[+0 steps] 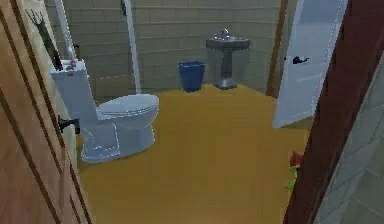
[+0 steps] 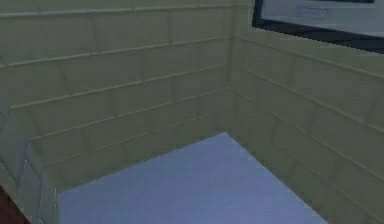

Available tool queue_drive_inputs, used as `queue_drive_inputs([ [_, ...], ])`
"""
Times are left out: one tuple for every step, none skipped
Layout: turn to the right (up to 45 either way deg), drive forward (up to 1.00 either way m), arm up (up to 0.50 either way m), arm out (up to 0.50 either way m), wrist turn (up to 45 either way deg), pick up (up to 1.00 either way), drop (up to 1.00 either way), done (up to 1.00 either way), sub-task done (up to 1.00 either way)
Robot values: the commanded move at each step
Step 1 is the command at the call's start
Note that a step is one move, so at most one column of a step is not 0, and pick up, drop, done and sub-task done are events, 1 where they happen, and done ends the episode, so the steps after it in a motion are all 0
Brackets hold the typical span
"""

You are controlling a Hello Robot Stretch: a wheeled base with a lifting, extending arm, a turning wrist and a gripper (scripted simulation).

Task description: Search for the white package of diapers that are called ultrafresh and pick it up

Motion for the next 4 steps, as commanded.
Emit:
queue_drive_inputs([
  [0.0,1.00,0.00,0.00,0.0,0.00,0.00,0.00,0.00],
  [0.0,1.00,0.00,0.00,0.0,0.00,0.00,0.00,0.00],
  [0.0,0.20,0.00,0.00,0.0,0.00,0.00,0.00,0.00],
  [45.0,0.00,0.00,0.00,0.0,0.00,0.00,0.00,0.00],
])
